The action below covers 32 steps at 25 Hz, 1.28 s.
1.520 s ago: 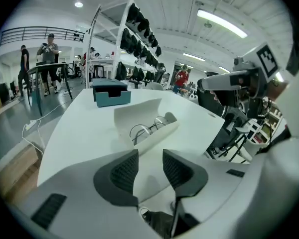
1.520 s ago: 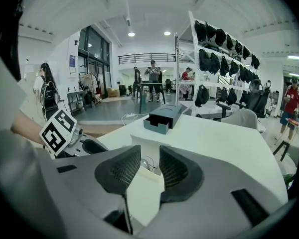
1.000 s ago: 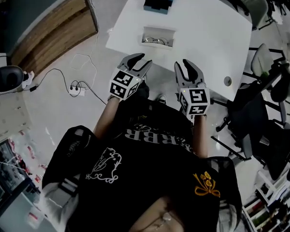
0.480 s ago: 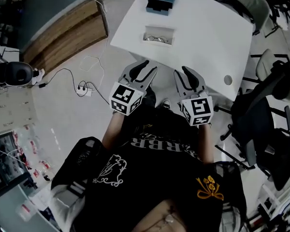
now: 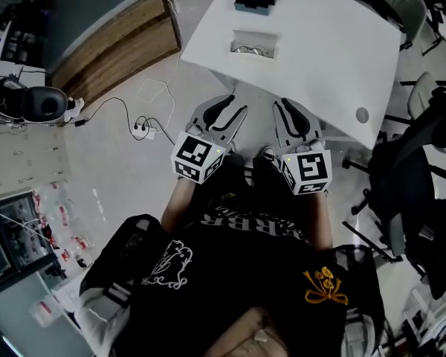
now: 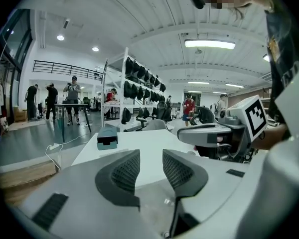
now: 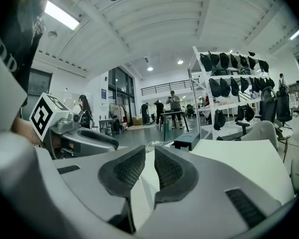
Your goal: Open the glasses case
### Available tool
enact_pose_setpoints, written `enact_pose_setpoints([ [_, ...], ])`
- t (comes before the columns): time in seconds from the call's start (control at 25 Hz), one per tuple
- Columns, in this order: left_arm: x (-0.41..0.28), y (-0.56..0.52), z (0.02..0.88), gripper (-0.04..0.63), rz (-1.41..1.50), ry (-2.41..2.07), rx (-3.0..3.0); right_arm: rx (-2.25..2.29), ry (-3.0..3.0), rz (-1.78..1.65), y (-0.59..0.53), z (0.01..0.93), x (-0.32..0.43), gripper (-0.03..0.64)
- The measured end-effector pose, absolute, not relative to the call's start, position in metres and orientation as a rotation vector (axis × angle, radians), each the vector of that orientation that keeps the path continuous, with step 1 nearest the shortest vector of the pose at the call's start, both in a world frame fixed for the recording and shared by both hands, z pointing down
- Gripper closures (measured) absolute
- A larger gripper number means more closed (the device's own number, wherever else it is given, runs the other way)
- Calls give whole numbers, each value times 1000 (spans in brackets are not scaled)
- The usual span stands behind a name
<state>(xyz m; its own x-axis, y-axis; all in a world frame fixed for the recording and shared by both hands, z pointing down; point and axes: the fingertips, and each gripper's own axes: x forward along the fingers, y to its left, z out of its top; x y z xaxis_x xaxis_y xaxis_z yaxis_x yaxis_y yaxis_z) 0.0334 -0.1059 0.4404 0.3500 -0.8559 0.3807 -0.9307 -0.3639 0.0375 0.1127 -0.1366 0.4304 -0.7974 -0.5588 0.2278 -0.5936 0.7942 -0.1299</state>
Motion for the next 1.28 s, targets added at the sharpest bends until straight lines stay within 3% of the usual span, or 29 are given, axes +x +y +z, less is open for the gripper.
enact_pose_setpoints([
  [0.32,18,-76,434,459,452,-1586,2395,916,-2838,350,-112,426,85,600],
  [0.84,-42,18,436,548,386,-1552,2403,969,-2825,416,-24,421,29,602],
  [1.28,-63,67,437,554,362,-1500,2470,953,-2831,465,37,411,1,603],
])
